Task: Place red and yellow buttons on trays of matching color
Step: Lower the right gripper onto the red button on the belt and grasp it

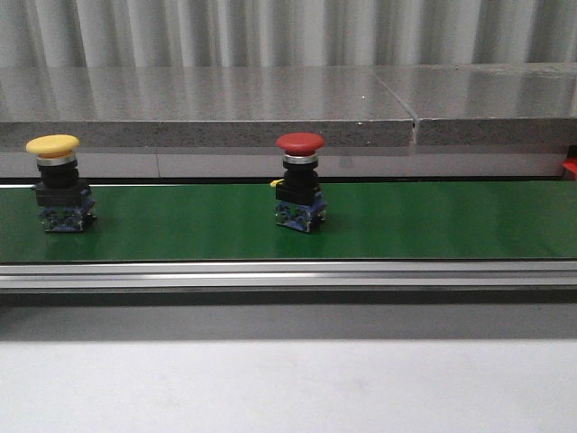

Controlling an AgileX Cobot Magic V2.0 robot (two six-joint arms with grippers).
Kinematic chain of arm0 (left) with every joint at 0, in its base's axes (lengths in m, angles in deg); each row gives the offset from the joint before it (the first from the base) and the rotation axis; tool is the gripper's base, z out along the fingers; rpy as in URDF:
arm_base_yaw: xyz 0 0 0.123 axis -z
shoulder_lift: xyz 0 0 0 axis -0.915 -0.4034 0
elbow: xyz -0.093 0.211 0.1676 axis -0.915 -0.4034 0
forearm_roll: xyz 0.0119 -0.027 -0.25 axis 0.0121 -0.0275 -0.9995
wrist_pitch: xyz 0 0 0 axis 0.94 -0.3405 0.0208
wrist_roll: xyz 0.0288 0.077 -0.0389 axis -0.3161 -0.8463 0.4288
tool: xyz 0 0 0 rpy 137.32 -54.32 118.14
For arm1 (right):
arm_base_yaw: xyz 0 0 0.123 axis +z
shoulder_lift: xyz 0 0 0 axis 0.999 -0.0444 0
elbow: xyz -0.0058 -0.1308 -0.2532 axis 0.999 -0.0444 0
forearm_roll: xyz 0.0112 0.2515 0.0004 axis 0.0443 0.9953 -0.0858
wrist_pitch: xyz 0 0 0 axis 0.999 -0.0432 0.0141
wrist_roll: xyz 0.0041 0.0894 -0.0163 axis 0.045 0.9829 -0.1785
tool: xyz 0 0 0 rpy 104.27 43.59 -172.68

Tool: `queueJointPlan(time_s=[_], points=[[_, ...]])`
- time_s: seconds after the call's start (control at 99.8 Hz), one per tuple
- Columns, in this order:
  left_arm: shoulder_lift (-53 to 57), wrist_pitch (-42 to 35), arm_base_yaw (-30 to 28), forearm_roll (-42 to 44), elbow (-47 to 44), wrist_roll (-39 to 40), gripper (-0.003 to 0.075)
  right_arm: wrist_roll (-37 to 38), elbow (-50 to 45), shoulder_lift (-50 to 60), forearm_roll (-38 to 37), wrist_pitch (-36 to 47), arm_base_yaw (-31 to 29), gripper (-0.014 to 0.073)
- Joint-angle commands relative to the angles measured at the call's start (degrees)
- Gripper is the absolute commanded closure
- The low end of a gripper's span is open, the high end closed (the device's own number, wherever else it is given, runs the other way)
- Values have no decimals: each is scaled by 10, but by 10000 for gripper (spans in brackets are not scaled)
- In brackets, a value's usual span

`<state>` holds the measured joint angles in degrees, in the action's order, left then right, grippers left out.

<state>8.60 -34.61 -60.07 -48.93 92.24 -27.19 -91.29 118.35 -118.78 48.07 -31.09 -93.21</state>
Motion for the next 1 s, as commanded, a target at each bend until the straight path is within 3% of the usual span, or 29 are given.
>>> queueJointPlan(time_s=[0.0,0.571,0.992], points=[[-3,-40,4,-4,15,0,741,-34,35,-40,27,16,23,-27],[-3,-40,4,-4,15,0,741,-88,124,-294,22,77,181,-27],[-3,-40,4,-4,15,0,741,-88,199,-402,22,81,197,-27]])
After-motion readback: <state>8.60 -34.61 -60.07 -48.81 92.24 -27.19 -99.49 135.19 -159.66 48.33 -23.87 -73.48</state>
